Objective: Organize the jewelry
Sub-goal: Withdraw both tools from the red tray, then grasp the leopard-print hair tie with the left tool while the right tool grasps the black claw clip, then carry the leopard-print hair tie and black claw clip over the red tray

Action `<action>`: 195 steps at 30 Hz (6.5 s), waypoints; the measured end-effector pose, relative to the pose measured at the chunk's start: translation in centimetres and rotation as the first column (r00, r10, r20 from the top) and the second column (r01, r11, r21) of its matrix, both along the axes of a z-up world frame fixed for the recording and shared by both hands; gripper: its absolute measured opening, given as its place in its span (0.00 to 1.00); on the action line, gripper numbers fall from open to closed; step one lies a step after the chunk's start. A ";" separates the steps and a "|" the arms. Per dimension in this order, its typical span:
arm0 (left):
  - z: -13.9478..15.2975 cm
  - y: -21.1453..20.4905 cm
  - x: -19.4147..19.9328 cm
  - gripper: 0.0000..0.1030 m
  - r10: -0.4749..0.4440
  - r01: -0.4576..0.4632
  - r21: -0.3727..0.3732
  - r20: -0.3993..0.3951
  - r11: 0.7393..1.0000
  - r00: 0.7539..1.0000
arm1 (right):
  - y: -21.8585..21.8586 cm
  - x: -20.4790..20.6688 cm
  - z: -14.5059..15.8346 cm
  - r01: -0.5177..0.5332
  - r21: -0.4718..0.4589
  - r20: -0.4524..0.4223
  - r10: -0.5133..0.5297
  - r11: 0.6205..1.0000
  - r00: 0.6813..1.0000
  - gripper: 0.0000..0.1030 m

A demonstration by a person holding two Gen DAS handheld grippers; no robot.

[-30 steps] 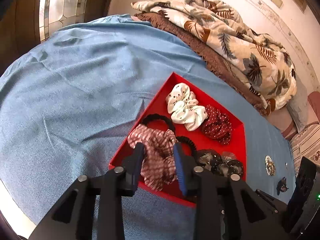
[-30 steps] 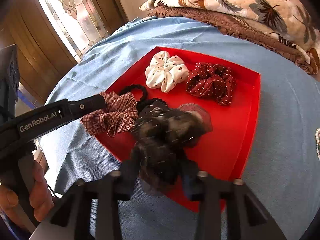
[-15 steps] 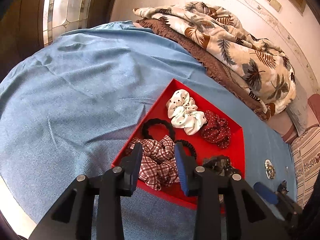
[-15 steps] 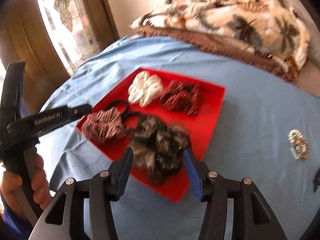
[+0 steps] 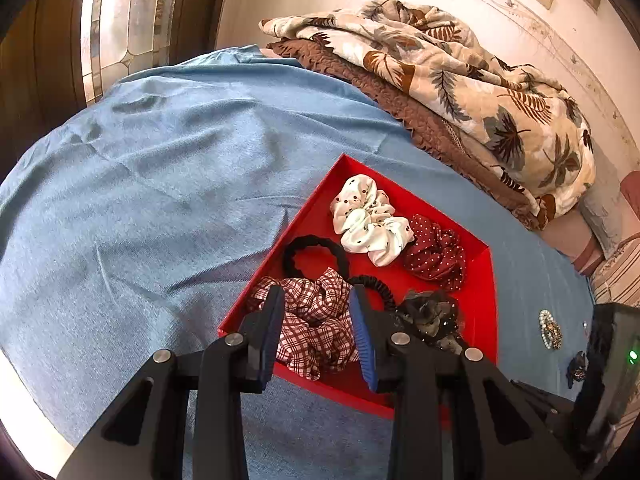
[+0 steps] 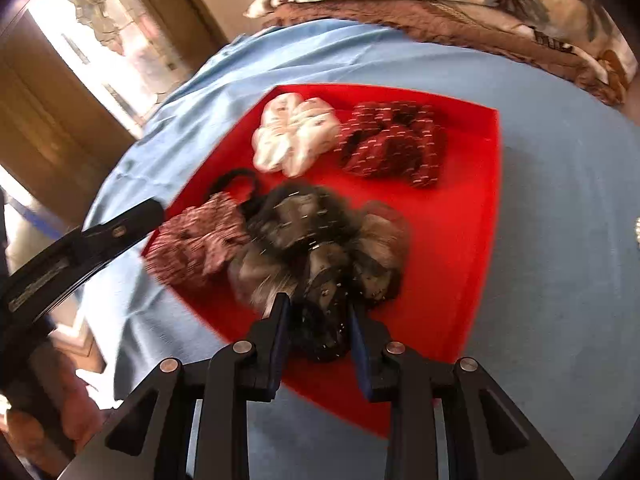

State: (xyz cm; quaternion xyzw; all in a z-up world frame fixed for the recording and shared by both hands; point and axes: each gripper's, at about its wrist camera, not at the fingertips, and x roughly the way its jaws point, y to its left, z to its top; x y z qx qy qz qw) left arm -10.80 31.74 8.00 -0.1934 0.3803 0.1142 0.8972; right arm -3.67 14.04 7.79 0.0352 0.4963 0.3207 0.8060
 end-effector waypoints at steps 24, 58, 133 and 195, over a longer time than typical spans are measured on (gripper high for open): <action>0.8 -6.2 -0.3 0.51 -0.003 0.003 0.358 -0.001 0.934 1.000 | -22.6 -3.5 3.4 0.356 -0.059 0.189 -0.340 0.933 0.921 0.55; 3.3 -25.0 3.4 0.64 -0.413 0.417 0.124 -0.057 0.901 0.909 | -45.2 -2.0 -2.0 0.707 0.150 -0.053 -0.708 0.691 0.704 0.63; -7.0 -30.4 9.1 0.30 -0.473 0.496 0.024 -0.269 0.868 0.839 | -42.4 6.2 -6.3 0.609 0.210 -0.213 -0.572 0.765 0.792 0.57; 2.7 -7.7 1.4 0.12 -0.230 0.231 -0.167 0.028 0.959 0.973 | -21.5 0.0 4.7 0.300 0.355 -0.047 -0.304 0.885 0.952 0.09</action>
